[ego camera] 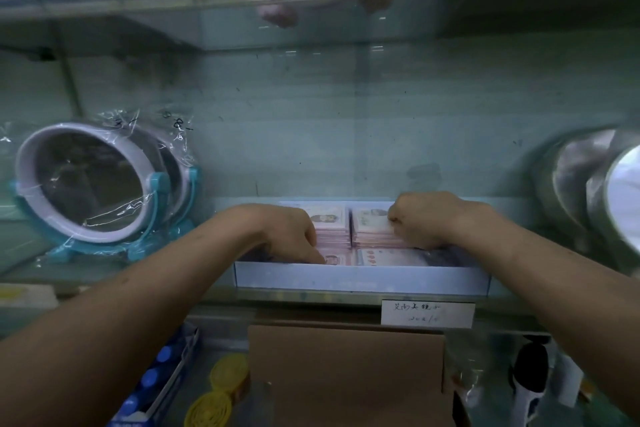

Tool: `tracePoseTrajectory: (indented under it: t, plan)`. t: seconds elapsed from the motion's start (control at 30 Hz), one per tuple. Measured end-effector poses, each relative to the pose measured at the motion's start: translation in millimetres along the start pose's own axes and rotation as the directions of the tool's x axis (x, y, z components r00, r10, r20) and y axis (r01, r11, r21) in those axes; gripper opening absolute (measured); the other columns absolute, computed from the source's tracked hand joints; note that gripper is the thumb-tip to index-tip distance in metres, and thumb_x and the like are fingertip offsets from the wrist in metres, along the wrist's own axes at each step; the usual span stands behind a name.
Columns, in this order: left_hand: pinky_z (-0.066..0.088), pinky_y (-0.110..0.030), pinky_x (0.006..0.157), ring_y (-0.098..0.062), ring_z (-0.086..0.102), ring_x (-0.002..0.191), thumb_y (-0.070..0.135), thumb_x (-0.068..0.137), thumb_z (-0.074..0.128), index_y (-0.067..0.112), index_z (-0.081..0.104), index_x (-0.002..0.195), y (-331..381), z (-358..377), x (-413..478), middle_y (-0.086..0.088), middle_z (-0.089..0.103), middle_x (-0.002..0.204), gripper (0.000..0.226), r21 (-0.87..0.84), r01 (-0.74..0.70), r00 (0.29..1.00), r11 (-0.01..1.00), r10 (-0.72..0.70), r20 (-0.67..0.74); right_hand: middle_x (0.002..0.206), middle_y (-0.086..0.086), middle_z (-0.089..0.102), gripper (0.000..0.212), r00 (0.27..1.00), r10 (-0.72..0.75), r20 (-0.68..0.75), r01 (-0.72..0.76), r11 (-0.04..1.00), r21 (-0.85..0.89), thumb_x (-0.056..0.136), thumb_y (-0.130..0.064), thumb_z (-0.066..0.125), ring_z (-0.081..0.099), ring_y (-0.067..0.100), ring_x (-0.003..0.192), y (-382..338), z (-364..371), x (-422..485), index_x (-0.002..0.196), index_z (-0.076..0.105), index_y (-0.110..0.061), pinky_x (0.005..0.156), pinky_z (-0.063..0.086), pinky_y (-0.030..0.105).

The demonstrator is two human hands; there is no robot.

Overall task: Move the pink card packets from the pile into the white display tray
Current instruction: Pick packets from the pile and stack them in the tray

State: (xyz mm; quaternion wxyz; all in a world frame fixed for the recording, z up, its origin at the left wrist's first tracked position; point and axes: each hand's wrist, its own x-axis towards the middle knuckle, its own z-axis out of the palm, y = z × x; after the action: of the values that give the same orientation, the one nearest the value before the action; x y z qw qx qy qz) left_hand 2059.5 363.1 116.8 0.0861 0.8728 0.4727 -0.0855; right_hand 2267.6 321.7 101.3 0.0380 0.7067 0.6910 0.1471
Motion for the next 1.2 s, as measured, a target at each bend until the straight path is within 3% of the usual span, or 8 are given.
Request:
tracePoseTrajectory:
  t: [0.17, 0.33, 0.47, 0.57, 0.8, 0.97, 1.13, 1.2]
  plan:
    - [0.050, -0.033, 0.084, -0.017, 0.060, 0.087, 0.054, 0.086, 0.057, 0.014, 0.068, 0.103, -3, 0, -1, 0.001, 0.065, 0.097, 0.045, -0.044, -0.014, 0.998, 0.999, 0.017, 0.065, 0.107, 0.002, 0.065, 0.023, 0.999, 0.028, -0.031, -0.023, 0.992, 0.128, 0.086, -0.013, 0.045, 0.058, 0.026, 0.096, 7, 4, 1, 0.095, 0.066, -0.020, 0.075, 0.047, 0.032]
    - [0.042, -0.022, 0.067, -0.010, 0.052, 0.077, 0.029, 0.087, 0.065, 0.018, 0.065, 0.099, -9, -10, -2, 0.005, 0.058, 0.087, 0.016, -0.195, -0.085, 0.985, 0.977, 0.053, -0.164, 0.135, -0.002, 0.054, 0.035, 0.987, 0.051, -0.155, -0.007, 0.961, 0.276, 0.095, -0.020, 0.044, 0.050, 0.020, 0.122, -1, -8, -10, 0.127, 0.057, -0.026, 0.093, 0.041, 0.030]
    - [0.045, -0.026, 0.063, -0.016, 0.055, 0.072, 0.010, 0.086, 0.064, 0.018, 0.063, 0.088, -15, -18, -6, -0.002, 0.062, 0.084, 0.009, -0.438, -0.153, 0.980, 0.886, 0.079, -0.182, 0.105, 0.005, 0.071, 0.026, 0.998, -0.048, 0.030, -0.001, 0.503, 0.864, 0.096, -0.017, 0.051, 0.068, 0.011, 0.083, -24, -25, -21, 0.120, 0.062, -0.017, 0.074, 0.053, 0.019]
    - [0.047, -0.030, 0.068, -0.019, 0.057, 0.077, 0.004, 0.086, 0.063, 0.015, 0.064, 0.088, -15, -20, -6, -0.008, 0.063, 0.086, 0.011, -0.551, -0.198, 0.967, 0.811, 0.068, -0.247, 0.097, 0.015, 0.071, 0.031, 0.984, -0.135, 0.119, -0.067, 0.338, 0.939, 0.090, -0.011, 0.062, 0.066, 0.021, 0.073, -37, -27, -22, 0.119, 0.056, -0.019, 0.077, 0.057, 0.035]
    - [0.047, -0.023, 0.077, -0.014, 0.056, 0.097, 0.009, 0.091, 0.055, 0.013, 0.064, 0.119, -15, -39, 13, -0.001, 0.061, 0.110, 0.030, -0.545, -0.259, 0.841, 0.797, -0.092, -0.533, 0.076, 0.006, 0.064, 0.039, 0.978, 0.201, 0.053, -0.063, 0.046, 0.997, 0.087, -0.004, 0.064, 0.060, 0.014, 0.058, -37, -32, 23, 0.125, 0.053, -0.008, 0.054, 0.057, 0.025]
    - [0.038, -0.012, 0.073, -0.010, 0.054, 0.090, -0.001, 0.091, 0.050, 0.004, 0.069, 0.112, -17, -22, 36, -0.009, 0.067, 0.112, 0.029, -0.567, -0.220, 0.812, 0.794, -0.172, -0.557, 0.095, 0.017, 0.062, 0.047, 0.954, 0.271, 0.128, -0.159, 0.097, 0.982, 0.089, -0.002, 0.061, 0.058, 0.021, 0.062, -45, -17, 49, 0.133, 0.043, 0.001, 0.065, 0.056, 0.036]
    - [0.039, -0.003, 0.055, -0.010, 0.055, 0.076, -0.005, 0.090, 0.047, -0.001, 0.071, 0.104, -28, 3, 49, -0.010, 0.068, 0.100, 0.028, -0.626, -0.280, 0.747, 0.728, -0.244, -0.619, 0.104, 0.020, 0.067, 0.037, 0.935, 0.353, -0.026, -0.168, 0.507, 0.845, 0.081, -0.015, 0.069, 0.064, 0.034, 0.092, -43, -2, 63, 0.110, 0.063, 0.007, 0.084, 0.052, 0.040]
    - [0.045, -0.007, 0.072, -0.014, 0.060, 0.091, 0.009, 0.091, 0.051, 0.004, 0.071, 0.107, -32, 14, 53, -0.008, 0.069, 0.108, 0.026, -0.538, -0.301, 0.697, 0.787, -0.204, -0.688, 0.102, 0.014, 0.070, 0.027, 0.941, 0.335, -0.052, -0.168, 0.594, 0.787, 0.080, -0.020, 0.068, 0.064, 0.030, 0.096, -44, 2, 63, 0.099, 0.070, -0.002, 0.086, 0.052, 0.035]
